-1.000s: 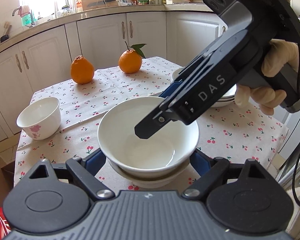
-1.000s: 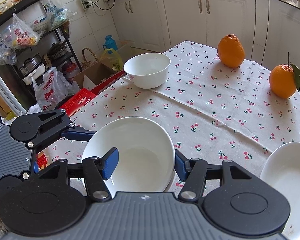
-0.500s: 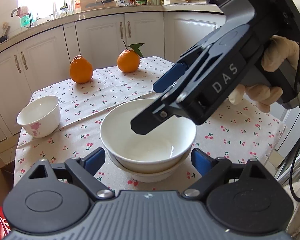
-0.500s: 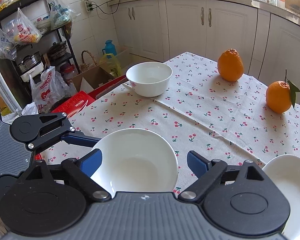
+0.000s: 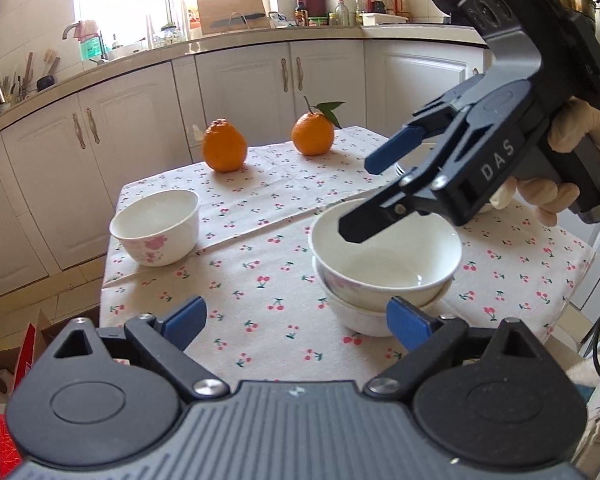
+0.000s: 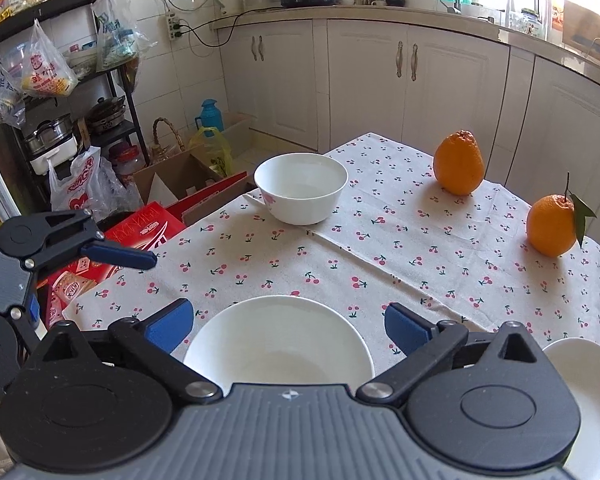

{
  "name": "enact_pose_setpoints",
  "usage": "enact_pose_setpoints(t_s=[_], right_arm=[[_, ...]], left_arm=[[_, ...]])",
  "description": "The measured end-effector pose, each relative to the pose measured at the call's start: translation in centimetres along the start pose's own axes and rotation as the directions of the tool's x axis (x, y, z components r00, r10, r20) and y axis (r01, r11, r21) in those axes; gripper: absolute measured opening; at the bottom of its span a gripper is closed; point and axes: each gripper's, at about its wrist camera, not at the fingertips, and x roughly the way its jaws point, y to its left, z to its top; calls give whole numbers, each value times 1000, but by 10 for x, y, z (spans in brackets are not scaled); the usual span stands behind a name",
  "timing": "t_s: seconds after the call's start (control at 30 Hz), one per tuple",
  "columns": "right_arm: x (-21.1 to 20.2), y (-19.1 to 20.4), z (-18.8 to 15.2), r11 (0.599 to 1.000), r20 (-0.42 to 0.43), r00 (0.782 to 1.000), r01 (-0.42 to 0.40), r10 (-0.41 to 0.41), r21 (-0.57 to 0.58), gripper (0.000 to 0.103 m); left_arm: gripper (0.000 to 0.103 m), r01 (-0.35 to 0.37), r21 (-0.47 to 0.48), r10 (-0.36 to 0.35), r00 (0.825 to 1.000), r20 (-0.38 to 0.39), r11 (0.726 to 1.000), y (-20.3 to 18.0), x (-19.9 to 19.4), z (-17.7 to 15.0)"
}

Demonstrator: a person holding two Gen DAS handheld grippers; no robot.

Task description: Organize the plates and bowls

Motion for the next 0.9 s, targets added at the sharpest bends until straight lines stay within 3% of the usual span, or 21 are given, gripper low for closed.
enact_pose_setpoints(t_s=[0.27,0.5,0.73,0.9], right_arm=[[11,10,19,997,-6,1000,14,-14,-78,103],[31,11,42,985,-29,999,34,-39,-172,103],[62,-1,65,975,-61,998,-18,4,-223,103],[89,-10,78,968,-78,997,-47,28,-245,103]], left_arm=[[100,-31,-16,31,999,21,999,44,3,6],[100,-99,-2,99,995,28,995,78,22,21],[100,-95,-69,98,994,38,993,122,58,41],[100,-72,-155,73,997,2,985,154,93,50]])
